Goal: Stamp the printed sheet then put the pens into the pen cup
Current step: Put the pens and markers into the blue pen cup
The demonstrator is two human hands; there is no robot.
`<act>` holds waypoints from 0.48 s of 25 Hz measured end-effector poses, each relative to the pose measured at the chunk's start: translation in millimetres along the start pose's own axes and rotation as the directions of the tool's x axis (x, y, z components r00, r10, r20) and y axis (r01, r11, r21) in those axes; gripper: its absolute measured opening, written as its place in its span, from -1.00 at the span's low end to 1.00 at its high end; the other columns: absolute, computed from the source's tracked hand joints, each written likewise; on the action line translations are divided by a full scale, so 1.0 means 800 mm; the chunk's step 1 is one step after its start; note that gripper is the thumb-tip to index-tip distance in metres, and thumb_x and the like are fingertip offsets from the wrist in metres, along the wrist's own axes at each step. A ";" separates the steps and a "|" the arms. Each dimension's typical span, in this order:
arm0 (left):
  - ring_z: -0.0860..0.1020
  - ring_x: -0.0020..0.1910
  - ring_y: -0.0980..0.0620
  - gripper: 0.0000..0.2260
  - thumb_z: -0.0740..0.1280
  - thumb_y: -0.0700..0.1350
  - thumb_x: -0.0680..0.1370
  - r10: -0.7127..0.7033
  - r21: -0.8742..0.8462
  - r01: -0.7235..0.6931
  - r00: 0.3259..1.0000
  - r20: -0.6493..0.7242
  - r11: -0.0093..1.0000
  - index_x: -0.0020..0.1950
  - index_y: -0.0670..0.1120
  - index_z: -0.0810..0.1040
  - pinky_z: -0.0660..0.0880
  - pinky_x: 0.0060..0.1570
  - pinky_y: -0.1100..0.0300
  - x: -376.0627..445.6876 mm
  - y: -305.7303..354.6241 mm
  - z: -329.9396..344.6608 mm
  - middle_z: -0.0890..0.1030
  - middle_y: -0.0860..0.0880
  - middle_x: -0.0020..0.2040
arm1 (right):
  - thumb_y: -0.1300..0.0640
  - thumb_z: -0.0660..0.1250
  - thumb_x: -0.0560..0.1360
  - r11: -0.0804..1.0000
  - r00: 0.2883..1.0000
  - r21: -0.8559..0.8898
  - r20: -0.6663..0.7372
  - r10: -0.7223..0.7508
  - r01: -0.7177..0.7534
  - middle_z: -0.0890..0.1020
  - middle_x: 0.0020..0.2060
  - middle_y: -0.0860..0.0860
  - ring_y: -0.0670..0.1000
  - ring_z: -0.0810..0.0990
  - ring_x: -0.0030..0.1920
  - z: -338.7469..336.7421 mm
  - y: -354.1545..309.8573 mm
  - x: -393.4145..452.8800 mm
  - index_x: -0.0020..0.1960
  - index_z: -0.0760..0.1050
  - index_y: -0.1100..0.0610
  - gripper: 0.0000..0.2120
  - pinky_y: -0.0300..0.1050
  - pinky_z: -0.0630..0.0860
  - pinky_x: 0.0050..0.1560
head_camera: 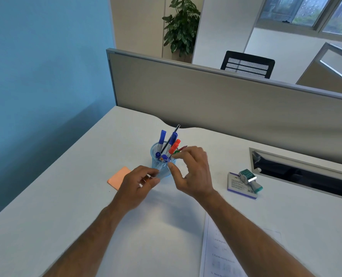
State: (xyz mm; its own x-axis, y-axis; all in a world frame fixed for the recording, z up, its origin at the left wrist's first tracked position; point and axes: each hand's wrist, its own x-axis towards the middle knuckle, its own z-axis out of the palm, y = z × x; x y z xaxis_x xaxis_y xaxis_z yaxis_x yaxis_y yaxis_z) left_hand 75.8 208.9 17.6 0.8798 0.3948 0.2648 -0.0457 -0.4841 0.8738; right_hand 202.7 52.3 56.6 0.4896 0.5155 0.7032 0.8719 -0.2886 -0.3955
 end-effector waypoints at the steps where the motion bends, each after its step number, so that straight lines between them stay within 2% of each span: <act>1: 0.61 -0.11 0.09 -0.83 0.43 -0.06 0.49 -0.016 -0.050 0.016 1.000 -0.013 0.999 0.08 0.03 0.62 0.55 -0.13 0.27 0.001 0.003 0.001 0.63 0.09 -0.03 | 0.02 0.46 0.40 0.996 0.997 0.065 0.028 0.067 -0.068 0.58 -0.14 -0.05 -0.11 0.49 -0.15 -0.001 -0.003 -0.005 -0.03 0.55 0.09 -0.78 -0.16 0.47 -0.20; 3: 0.66 -0.11 0.04 -0.81 0.49 -0.10 0.46 -0.081 -0.126 0.078 0.996 -0.021 0.989 0.06 0.02 0.63 0.60 -0.10 0.20 0.001 0.010 0.005 0.66 0.07 -0.05 | -0.04 0.47 0.40 0.963 0.976 0.162 0.081 0.204 -0.214 0.54 -0.22 -0.18 -0.13 0.49 -0.29 -0.003 -0.008 -0.015 -0.03 0.48 0.03 -0.75 -0.27 0.47 -0.35; 6: 0.70 -0.13 -0.05 -0.80 0.55 -0.08 0.40 -0.206 -0.363 0.194 0.979 0.008 0.911 -0.04 0.04 0.61 0.64 -0.10 0.13 0.001 0.024 0.012 0.71 -0.02 -0.10 | -0.11 0.49 0.38 0.872 0.938 0.346 0.161 0.308 -0.346 0.58 -0.21 -0.20 -0.07 0.60 -0.26 -0.003 -0.014 -0.030 0.00 0.45 0.03 -0.65 -0.18 0.59 -0.35; 9: 0.70 -0.11 -0.11 -0.82 0.52 -0.05 0.36 -0.251 -0.509 0.205 0.968 -0.022 0.836 -0.10 0.01 0.60 0.65 -0.08 0.07 0.003 0.036 0.020 0.71 -0.08 -0.10 | -0.06 0.54 0.35 0.864 0.951 0.420 0.246 0.188 -0.279 0.62 -0.12 -0.10 -0.04 0.63 -0.18 -0.005 -0.019 -0.043 0.06 0.47 0.06 -0.59 -0.15 0.63 -0.25; 12: 0.68 -0.06 -0.16 -0.81 0.49 -0.09 0.39 -0.277 -0.588 0.225 0.961 0.002 0.777 -0.04 -0.08 0.61 0.64 -0.01 -0.02 0.004 0.040 0.025 0.71 -0.16 -0.07 | 0.09 0.56 0.36 0.890 0.964 0.386 0.199 0.176 -0.242 0.63 -0.13 -0.05 -0.06 0.62 -0.20 -0.003 -0.025 -0.044 0.04 0.53 0.08 -0.68 -0.13 0.64 -0.22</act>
State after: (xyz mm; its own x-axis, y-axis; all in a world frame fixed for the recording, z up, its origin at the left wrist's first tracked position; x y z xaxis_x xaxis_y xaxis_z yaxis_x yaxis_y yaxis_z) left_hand 86.6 179.3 38.6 0.8590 0.5119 0.0119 -0.1163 0.1723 0.9782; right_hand 168.0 38.2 41.3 0.6252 0.6071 0.4905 0.6570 -0.0701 -0.7506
